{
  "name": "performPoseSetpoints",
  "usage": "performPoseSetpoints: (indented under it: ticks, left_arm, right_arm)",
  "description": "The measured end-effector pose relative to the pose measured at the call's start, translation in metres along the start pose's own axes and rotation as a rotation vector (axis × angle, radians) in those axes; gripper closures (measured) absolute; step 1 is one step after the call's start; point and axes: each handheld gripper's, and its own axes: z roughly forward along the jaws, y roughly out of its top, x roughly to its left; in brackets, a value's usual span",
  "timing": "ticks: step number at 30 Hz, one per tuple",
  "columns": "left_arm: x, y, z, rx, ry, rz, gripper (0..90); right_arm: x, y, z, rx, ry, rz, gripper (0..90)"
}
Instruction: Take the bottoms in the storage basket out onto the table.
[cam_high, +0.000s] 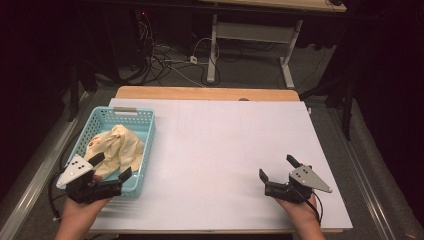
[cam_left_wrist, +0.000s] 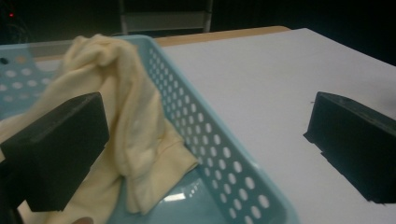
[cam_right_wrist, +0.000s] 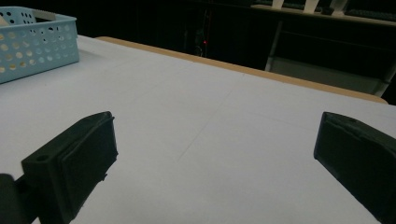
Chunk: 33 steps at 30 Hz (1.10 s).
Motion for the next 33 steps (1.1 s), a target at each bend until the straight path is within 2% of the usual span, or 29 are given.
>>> performPoseSetpoints:
  ticks: [2,3,4,5,7,8,9,10,12,13,16,21,24,25,27,30,31,33]
  left_arm:
    - [0.004,0.000,-0.002,0.003,0.016,-0.005,0.0]
    - [0.012,0.000,-0.005,0.006,0.052,-0.013,0.0]
    - [0.012,0.000,-0.005,0.006,0.052,-0.013,0.0]
    - [0.019,0.000,-0.008,0.009,0.085,-0.022,0.0]
    - [0.023,0.000,-0.010,0.014,0.101,-0.026,0.0]
    - [0.030,-0.001,-0.014,0.025,0.136,-0.030,0.0]
    - [0.030,-0.001,-0.014,0.025,0.136,-0.030,0.0]
    - [0.038,-0.001,-0.017,0.029,0.163,-0.043,0.0]
    - [0.041,-0.002,-0.019,0.030,0.175,-0.053,0.0]
    - [0.046,-0.003,-0.023,0.026,0.184,-0.073,0.0]
    - [0.052,-0.005,-0.028,0.019,0.189,-0.092,0.0]
    - [0.052,-0.008,-0.029,0.024,0.173,-0.094,0.0]
    - [0.044,-0.010,-0.025,0.013,0.172,-0.063,0.0]
    - [0.037,-0.009,-0.021,0.004,0.159,-0.049,0.0]
    - [0.033,-0.007,-0.018,0.009,0.146,-0.041,0.0]
    - [0.022,0.005,-0.008,0.014,0.115,-0.015,0.0]
    - [0.017,0.015,0.001,0.018,0.101,-0.014,0.0]
    - [0.015,0.020,0.006,0.021,0.099,-0.017,0.0]
  right_arm:
    - [-0.001,-0.001,0.000,0.003,0.001,0.002,0.2]
    - [-0.002,-0.002,0.002,0.004,0.000,0.006,0.2]
    - [-0.002,-0.002,0.002,0.004,0.000,0.006,0.2]
    - [-0.005,-0.003,0.003,0.006,0.002,0.021,0.2]
    - [-0.007,-0.004,0.003,0.009,0.001,0.028,0.2]
    - [-0.010,-0.005,0.005,0.013,0.004,0.041,0.2]
    - [-0.011,-0.006,0.006,0.020,0.007,0.041,0.2]
    - [-0.012,-0.007,0.007,0.022,0.008,0.038,0.2]
    - [-0.013,-0.008,0.007,0.025,0.010,0.039,0.2]
    - [-0.014,-0.008,0.008,0.026,0.013,0.039,0.2]
    - [-0.014,-0.008,0.007,0.027,0.013,0.035,0.3]
    - [-0.010,-0.004,0.007,0.018,0.013,0.024,0.2]
    - [-0.003,-0.001,0.009,0.016,0.020,0.000,0.3]
    - [-0.002,-0.001,0.009,0.018,0.024,-0.002,0.2]
    - [-0.001,0.000,0.009,0.018,0.026,-0.005,0.2]
    - [0.001,0.000,0.011,0.018,0.035,-0.007,0.2]
    - [0.000,-0.001,0.012,0.026,0.038,-0.007,0.3]
    - [0.000,-0.002,0.013,0.025,0.038,-0.005,0.2]
